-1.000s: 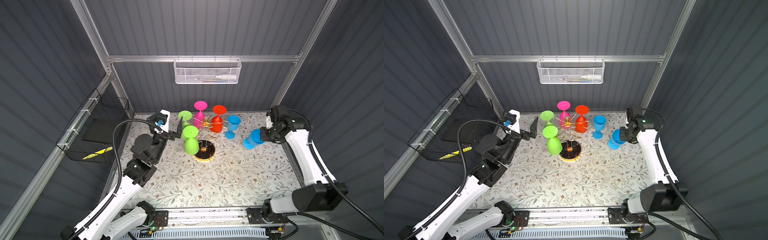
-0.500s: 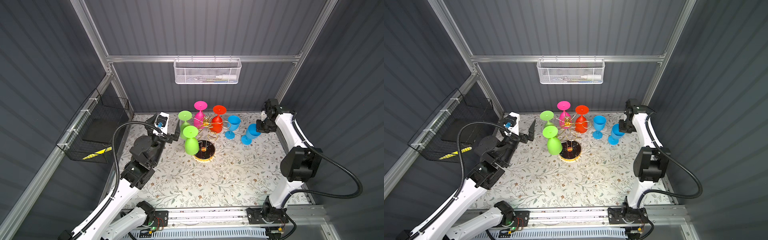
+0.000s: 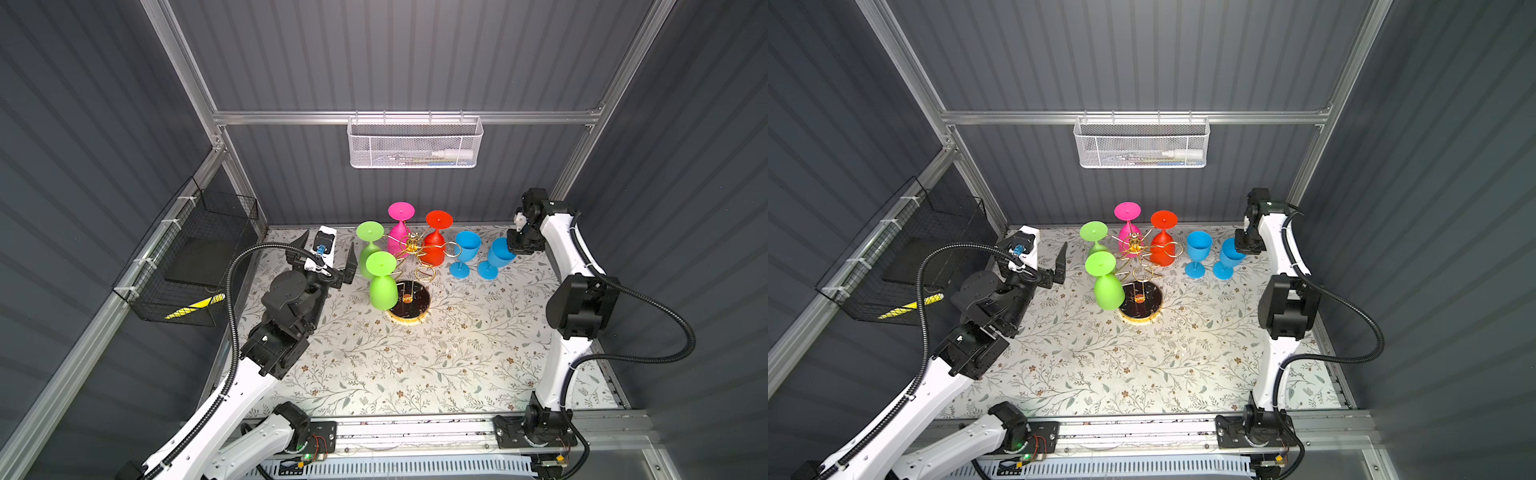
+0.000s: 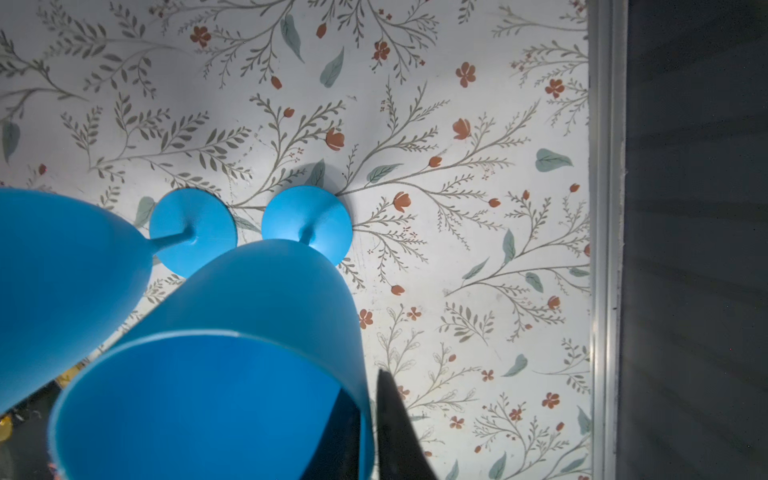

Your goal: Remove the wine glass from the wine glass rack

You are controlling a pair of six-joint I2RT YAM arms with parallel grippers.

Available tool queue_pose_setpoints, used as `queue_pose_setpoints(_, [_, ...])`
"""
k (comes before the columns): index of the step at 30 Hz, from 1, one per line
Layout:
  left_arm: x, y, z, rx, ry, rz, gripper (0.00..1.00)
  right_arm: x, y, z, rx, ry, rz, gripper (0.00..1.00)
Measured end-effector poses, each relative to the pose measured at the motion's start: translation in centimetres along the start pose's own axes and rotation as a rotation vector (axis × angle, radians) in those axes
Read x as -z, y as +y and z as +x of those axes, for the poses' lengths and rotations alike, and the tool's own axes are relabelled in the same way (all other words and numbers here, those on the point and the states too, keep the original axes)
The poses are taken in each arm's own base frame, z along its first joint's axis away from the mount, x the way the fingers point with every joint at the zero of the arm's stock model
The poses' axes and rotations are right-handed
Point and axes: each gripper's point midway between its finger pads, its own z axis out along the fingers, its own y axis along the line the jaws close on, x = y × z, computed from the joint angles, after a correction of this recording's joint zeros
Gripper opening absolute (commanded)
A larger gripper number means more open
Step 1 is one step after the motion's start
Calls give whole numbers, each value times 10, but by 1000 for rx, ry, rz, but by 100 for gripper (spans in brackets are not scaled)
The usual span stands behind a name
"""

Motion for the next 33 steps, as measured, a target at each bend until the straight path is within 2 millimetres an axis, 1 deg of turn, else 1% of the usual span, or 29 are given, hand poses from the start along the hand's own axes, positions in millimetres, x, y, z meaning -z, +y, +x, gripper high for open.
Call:
queue_pose_setpoints(3, [-2, 6, 4, -8, 23, -34, 99, 1, 1, 1, -4, 3, -7, 32])
queue_pose_setpoints(7, [-15, 22, 15, 6, 114, -107, 97, 8, 5, -6, -8, -22, -28, 38])
queue_pose_setpoints(9, [-22, 36, 24, 40, 162, -149, 97, 13, 7, -10, -17, -39, -45, 41])
queue_pose_setpoints(12, [-22, 50, 38, 99, 215, -180, 96, 26, 9, -14, -35, -71, -72, 49])
queue_pose_setpoints(13, [-21, 51, 39, 116, 223, -179, 96, 31, 9, -15, -40, -86, -83, 51])
queue_pose_setpoints(16, [-19, 46, 35, 181, 235, -138, 96, 61, 8, -16, -79, -167, -135, 54])
queue_pose_setpoints(21, [-19, 45, 18, 315, 254, -57, 91, 133, 3, -15, -158, -379, -255, 60])
queue_pose_setpoints(24, [-25, 47, 17, 412, 295, 10, 87, 170, 14, -1, -173, -493, -348, 62])
queue_pose_setpoints(26, [-30, 47, 23, 486, 329, 60, 84, 189, 24, 12, -172, -550, -413, 64])
queue_pose_setpoints(28, [-30, 43, 33, 552, 372, 117, 82, 200, 31, 26, -171, -587, -464, 64])
queue_pose_setpoints(30, [-30, 37, 41, 623, 411, 187, 79, 206, 37, 40, -174, -614, -509, 65])
queue_pose_setpoints(33, [-29, 22, 44, 729, 455, 315, 75, 206, 44, 61, -181, -628, -558, 66])
